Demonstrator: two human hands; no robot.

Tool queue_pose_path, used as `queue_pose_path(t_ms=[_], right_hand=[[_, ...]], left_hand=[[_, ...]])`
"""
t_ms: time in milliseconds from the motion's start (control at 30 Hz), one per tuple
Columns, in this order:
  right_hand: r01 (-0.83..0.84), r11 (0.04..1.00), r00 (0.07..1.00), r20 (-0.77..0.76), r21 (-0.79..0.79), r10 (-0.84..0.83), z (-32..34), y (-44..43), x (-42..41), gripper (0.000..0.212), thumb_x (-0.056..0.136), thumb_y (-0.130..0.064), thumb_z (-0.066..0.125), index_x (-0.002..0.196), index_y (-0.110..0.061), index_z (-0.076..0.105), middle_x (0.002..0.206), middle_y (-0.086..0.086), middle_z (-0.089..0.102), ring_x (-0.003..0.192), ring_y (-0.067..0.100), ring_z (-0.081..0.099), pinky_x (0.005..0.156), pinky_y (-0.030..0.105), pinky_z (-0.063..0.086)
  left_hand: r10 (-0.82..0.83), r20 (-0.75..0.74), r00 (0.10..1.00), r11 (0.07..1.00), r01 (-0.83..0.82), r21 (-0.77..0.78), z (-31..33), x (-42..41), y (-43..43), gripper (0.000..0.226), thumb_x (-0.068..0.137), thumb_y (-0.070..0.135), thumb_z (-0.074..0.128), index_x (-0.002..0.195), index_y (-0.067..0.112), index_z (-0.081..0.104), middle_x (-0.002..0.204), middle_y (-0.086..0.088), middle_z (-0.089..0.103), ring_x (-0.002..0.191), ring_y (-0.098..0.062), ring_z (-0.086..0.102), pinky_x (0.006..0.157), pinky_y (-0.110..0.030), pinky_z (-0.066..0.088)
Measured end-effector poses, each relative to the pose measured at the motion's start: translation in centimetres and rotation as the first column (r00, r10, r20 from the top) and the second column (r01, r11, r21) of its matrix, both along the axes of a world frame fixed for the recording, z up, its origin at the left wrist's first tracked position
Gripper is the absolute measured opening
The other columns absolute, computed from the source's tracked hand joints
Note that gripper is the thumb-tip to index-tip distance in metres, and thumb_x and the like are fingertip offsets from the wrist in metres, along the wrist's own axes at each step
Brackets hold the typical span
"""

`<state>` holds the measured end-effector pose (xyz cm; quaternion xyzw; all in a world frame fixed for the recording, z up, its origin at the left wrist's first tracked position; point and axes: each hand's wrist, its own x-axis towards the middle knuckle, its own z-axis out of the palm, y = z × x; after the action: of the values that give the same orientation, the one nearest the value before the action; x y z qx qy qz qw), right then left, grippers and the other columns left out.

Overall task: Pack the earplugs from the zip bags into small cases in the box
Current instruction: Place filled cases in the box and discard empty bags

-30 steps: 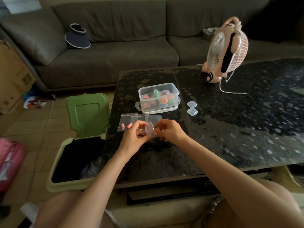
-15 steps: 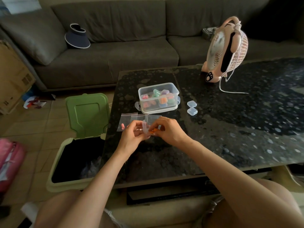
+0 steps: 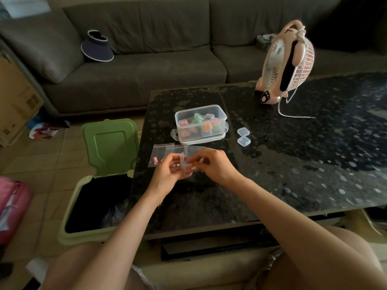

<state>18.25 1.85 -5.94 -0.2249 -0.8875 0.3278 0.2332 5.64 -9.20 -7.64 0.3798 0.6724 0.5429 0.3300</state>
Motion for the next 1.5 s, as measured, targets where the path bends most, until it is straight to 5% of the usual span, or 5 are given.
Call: queue_pose_path(t_ms=[433,600,900,1300,1500], right_hand=[[0.193,0.870,0.955,-0.118,-0.454,-0.274,1.2,1.4,0.8,0.007,0.083,-0.012,0.071,0.089,-0.009,0.070,0.073,0.001,0.064,0.057,0.006,0.058,0.052,0.012,0.047],[0.103,0.812,0.970,-0.121,-0.574,-0.209,1.1,1.3,0.7,0.012,0.079,-0.002,0.071,0.082,-0.013,0.070,0.088,0.010,0.071,0.078,0.022,0.071,0.076,0.035,0.059],[0.163,0.938,0.984,-0.022,-0.304,-0.178,0.7,-0.1,0.2,0.012,0.073,-0.020,0.079,0.078,-0.018,0.069,0.076,-0.013,0.056,0.068,0.004,0.051,0.061,0.013,0.038],[-0.016,0.613,0.982,-0.128,-0.790,-0.140,1.1,-0.1,0.1,0.027,0.095,-0.027,0.055,0.109,-0.005,0.060,0.095,0.017,0.069,0.076,0.028,0.071,0.064,0.034,0.058],[0.003,0.708,0.992,-0.088,-0.706,-0.092,0.5,-0.4,0.0,0.031,0.084,-0.005,0.068,0.113,-0.003,0.058,0.089,0.012,0.064,0.075,0.025,0.071,0.065,0.033,0.060]], left_hand=[[-0.039,-0.022,0.999,0.999,0.038,-0.021,0.1,0.1,0.1,0.039,0.077,0.005,0.073,0.110,0.015,0.056,0.113,0.002,0.067,0.107,-0.008,0.061,0.085,-0.012,0.047],[-0.020,0.015,1.000,1.000,0.019,0.017,0.5,0.4,0.1,0.037,0.077,0.000,0.071,0.108,0.012,0.056,0.113,-0.004,0.066,0.102,-0.009,0.063,0.068,-0.006,0.048],[-0.036,0.076,0.996,0.998,0.033,0.050,0.7,0.4,-0.1,0.053,0.074,0.003,0.075,0.116,0.020,0.049,0.113,-0.004,0.067,0.104,-0.013,0.065,0.096,-0.040,0.050],[-0.014,0.000,1.000,0.999,0.014,0.029,0.8,0.4,-0.3,0.040,0.072,0.018,0.074,0.108,0.025,0.060,0.113,-0.002,0.066,0.106,-0.011,0.063,0.104,-0.042,0.044],[-0.010,-0.104,0.995,1.000,0.013,0.028,0.9,0.7,-0.2,0.033,0.076,0.015,0.074,0.105,0.026,0.062,0.105,0.005,0.069,0.099,-0.008,0.066,0.098,-0.035,0.048]])
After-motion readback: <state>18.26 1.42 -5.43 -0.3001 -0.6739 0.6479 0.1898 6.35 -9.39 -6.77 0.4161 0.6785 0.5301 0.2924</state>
